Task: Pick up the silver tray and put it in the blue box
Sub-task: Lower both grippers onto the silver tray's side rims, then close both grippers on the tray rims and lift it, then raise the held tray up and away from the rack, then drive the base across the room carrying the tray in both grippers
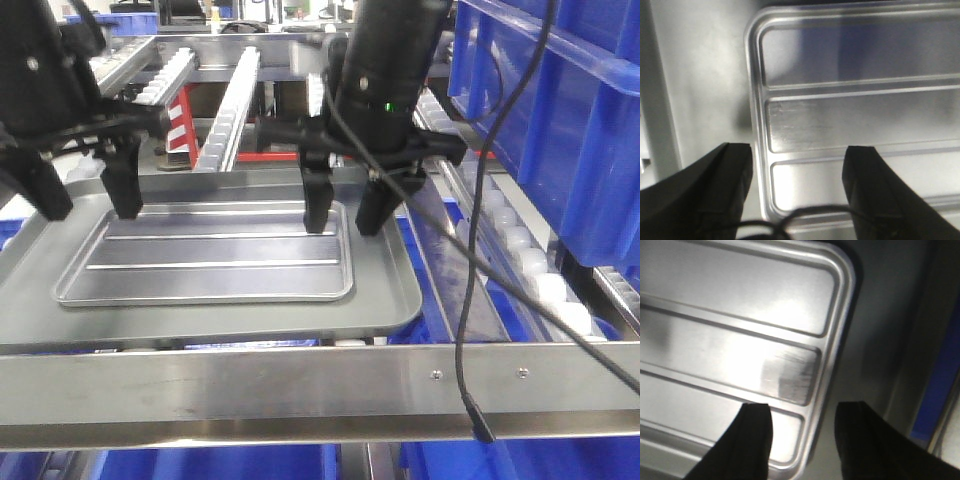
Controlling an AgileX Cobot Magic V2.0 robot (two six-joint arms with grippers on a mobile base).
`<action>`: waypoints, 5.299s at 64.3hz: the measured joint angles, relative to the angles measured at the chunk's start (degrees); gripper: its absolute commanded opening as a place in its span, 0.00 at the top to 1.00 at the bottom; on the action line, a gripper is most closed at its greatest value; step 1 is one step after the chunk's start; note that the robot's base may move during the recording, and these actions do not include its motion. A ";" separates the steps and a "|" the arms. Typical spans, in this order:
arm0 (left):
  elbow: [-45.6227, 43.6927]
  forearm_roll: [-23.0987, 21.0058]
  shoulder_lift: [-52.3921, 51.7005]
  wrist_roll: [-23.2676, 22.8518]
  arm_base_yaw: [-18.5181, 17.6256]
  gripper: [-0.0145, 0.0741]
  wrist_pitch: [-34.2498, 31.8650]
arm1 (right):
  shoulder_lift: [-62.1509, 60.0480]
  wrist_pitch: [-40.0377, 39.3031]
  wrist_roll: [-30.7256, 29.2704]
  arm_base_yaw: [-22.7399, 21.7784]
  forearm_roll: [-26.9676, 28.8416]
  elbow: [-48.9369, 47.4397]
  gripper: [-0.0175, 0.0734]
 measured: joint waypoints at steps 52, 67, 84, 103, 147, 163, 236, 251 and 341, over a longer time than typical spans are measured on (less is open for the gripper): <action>0.00 -0.19 4.51 0.00 3.01 0.48 -4.77 | 1.93 -0.88 0.47 0.00 -0.91 -0.22 0.35; -0.05 -0.29 6.37 0.00 3.01 0.48 -4.87 | 1.99 -1.58 0.47 0.00 -0.91 -0.22 0.35; -0.28 -0.41 6.46 0.00 3.01 0.50 -4.89 | 2.73 -1.67 0.58 0.00 -1.04 -0.22 0.37; -0.28 -0.36 6.46 -0.03 3.13 0.95 -5.23 | 2.73 -1.90 1.03 0.00 -1.30 -0.26 0.74; -1.76 -0.35 -9.28 -2.56 2.99 0.94 4.67 | -8.61 2.72 2.53 1.21 -5.94 -0.35 0.74; -1.76 2.06 -17.51 -6.99 -1.76 0.94 10.93 | -18.06 9.47 6.54 5.80 -13.70 -0.35 0.74; -1.98 5.67 -32.13 -15.19 -14.14 0.94 16.04 | -39.51 16.48 7.91 8.59 -13.42 7.27 0.74; -1.98 5.76 -32.06 -15.19 -14.14 0.94 15.91 | -39.51 16.59 7.95 8.59 -13.42 7.27 0.74; -1.98 6.03 -32.06 -15.19 -14.18 0.94 15.92 | -39.51 16.66 8.08 8.59 -13.42 7.27 0.74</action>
